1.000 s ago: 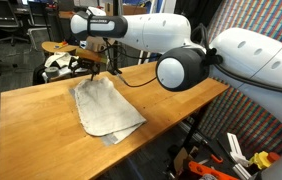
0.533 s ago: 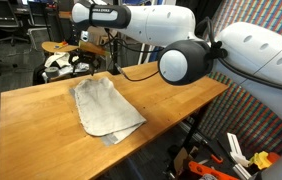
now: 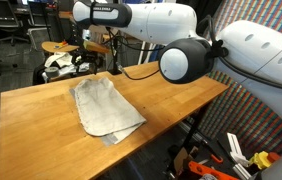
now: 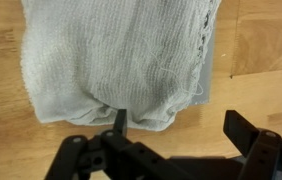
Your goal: Fold the towel in half
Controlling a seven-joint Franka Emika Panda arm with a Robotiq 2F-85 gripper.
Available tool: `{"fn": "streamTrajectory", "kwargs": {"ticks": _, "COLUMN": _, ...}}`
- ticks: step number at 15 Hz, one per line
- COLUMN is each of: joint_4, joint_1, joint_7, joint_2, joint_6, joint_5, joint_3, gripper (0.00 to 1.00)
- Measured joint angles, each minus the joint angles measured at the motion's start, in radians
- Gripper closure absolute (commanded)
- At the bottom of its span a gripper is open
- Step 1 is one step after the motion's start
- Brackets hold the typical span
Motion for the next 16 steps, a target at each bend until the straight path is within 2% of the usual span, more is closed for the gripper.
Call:
{"fn": "streamTrajectory", "kwargs": {"ticks": 5, "joint_4": 0.0, "joint_1": 0.003, "joint_7": 0.005, "joint_2": -0.001, "joint_6": 0.002, "joint_5": -0.037, "joint_3": -0.033, "gripper": 0.0}}
{"fn": "streamTrajectory", "kwargs": {"ticks": 16, "joint_4": 0.0, "joint_1": 0.005, "joint_7": 0.008, "joint_2": -0.001, "joint_6": 0.002, "joint_5": -0.04, "joint_3": -0.035, "gripper": 0.0}}
